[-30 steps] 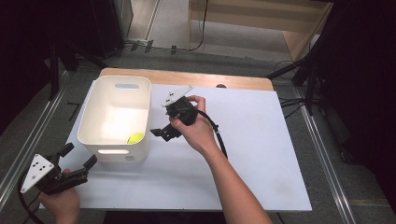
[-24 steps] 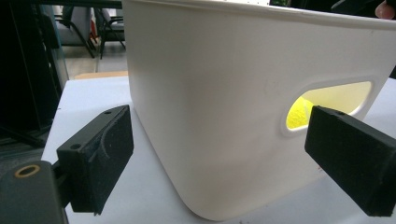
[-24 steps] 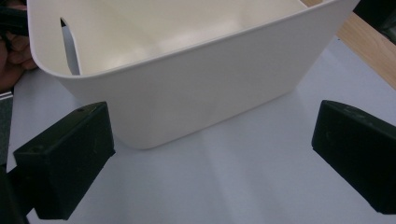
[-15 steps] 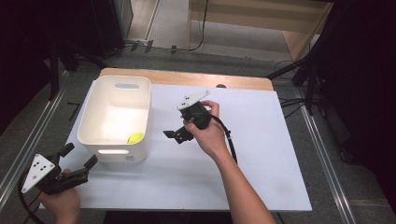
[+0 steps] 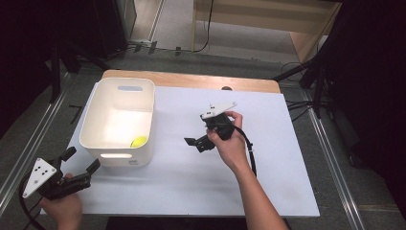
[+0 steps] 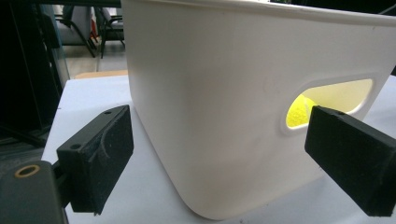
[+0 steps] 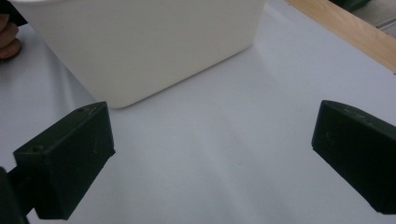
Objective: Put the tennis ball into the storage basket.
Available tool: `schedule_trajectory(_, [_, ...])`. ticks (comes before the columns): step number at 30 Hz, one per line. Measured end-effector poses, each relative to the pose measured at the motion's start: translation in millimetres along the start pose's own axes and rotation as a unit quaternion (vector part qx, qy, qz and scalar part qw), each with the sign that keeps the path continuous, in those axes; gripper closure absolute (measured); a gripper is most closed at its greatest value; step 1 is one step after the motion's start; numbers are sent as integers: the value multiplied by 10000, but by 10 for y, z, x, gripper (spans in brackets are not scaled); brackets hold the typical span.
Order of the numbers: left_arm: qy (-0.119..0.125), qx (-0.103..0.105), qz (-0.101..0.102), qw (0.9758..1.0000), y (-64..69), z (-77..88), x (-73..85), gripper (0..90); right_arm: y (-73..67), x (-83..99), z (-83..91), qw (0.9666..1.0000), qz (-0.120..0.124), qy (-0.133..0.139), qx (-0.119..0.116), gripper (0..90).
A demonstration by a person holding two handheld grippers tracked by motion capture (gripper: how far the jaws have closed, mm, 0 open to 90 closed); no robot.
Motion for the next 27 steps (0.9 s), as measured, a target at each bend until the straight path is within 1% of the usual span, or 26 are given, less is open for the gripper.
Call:
schedule_trajectory(6, [-21,-1,-4,10000,-2,2,1,79,74,169,100,9998,-120,79,113,0])
schedule_trajectory(7, [-21,-1,-4,10000,-2,2,1,79,74,169,100,9998,-120,79,113,0])
schedule_trajectory(8, [-25,-5,-3,10000,-2,2,1,79,87,227,125,9997,-172,98,135,0])
schedule_trajectory(11, [-26,-6,-8,10000,0,0,1,79,112,315,157,9994,-246,131,184,0])
schedule_trajectory(12, [-5,-13,-7,10000,2,-3,1,79,112,315,157,9994,-246,131,184,0])
schedule_trajectory(13, [-2,-12,-8,10000,4,-5,1,79,127,376,180,9992,-293,157,203,0])
schedule_trajectory(19, [-21,-20,-19,10000,9,-7,2,79,169,566,238,9985,-425,230,272,0])
schedule_trajectory(20, [-26,-20,-26,10000,10,-7,3,79,169,566,238,9985,-425,230,272,0])
schedule_trajectory(21, [-26,-20,-30,10000,11,-7,3,79,187,630,267,9980,-480,280,307,0])
schedule_trajectory(23, [-37,-16,-30,10000,13,-9,3,79,190,650,278,9978,-506,277,312,0])
schedule_trajectory(24, [-42,-9,-33,10000,14,-12,3,79,206,701,307,9975,-538,298,347,0])
schedule_trajectory(27, [-49,-16,-51,10000,15,-10,4,79,222,751,341,9970,-581,346,377,0])
Point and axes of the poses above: each handheld gripper's, and its own axes: z roughly backward along the jaws, x roughly out of its underside, y roughly to its right, the point moved 4 cm from there along -z, roughly forward along the jaws, and after that the axes turned 9 degrees about -y, right-handed, at the moved point
